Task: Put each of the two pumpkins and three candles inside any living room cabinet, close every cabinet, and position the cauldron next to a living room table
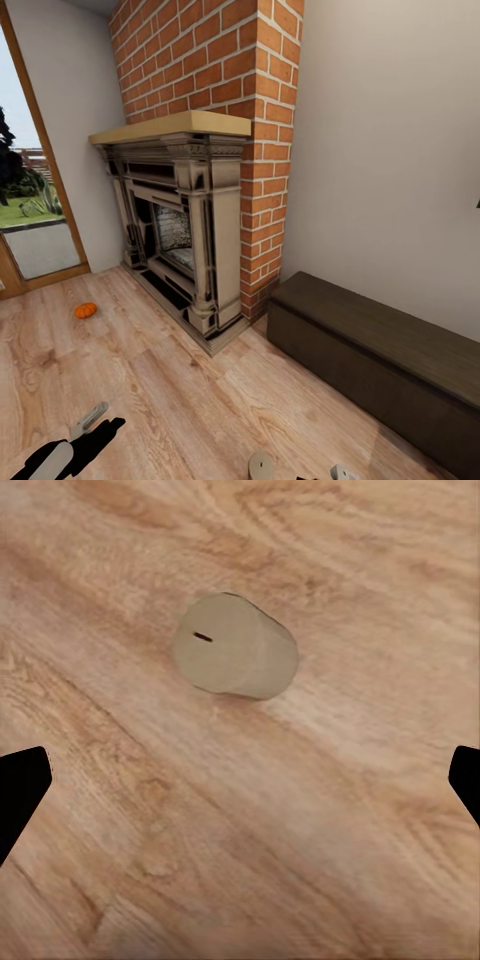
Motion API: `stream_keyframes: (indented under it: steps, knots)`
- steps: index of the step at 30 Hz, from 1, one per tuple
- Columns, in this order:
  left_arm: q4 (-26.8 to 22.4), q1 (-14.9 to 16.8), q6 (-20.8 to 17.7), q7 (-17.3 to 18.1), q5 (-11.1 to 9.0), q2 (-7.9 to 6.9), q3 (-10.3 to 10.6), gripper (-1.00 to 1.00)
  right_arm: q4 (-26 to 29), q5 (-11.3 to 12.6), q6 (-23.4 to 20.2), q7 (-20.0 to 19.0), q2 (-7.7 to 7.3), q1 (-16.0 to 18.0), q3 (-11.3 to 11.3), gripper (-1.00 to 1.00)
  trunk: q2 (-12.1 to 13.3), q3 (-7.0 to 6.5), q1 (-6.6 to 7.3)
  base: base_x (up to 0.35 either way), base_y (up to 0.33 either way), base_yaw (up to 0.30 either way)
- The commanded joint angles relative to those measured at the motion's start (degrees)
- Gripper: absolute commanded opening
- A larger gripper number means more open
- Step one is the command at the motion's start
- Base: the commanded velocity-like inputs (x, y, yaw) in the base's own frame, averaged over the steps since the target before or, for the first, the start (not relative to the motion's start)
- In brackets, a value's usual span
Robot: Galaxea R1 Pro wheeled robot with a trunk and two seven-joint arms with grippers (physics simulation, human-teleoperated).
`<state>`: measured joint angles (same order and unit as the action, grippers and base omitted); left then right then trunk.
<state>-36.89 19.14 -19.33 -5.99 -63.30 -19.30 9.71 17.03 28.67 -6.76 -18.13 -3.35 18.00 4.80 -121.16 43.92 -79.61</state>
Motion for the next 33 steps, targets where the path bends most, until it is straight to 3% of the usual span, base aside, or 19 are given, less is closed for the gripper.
stream_keyframes:
  steps: [1, 8, 33]
  knots:
    - [-0.13, 0.02, -0.01, -0.51, -0.6, -0.06, 0.32, 1.0, 0.06, 0.6, -0.21, -0.01, -0.07, 0.02, 0.47, 1.0, -0.03, 0.06, 0.01, 0.0, 0.029, 0.0]
    - [-0.11, 0.02, -0.01, -0.51, -0.6, -0.12, 0.35, 1.0, 0.02, 0.62, 0.24, 0.05, -0.08, 0.02, 0.47, 1.0, -0.03, 0.06, 0.01, 0.031, 0.056, 0.0]
    - [-0.07, 0.02, -0.01, -0.51, -0.6, -0.12, 0.4, 1.0, -0.05, 0.69, 1.59, 0.2, -0.08, 0.02, 0.47, 1.0, -0.03, 0.63, 0.01, 0.127, 0.227, 0.029]
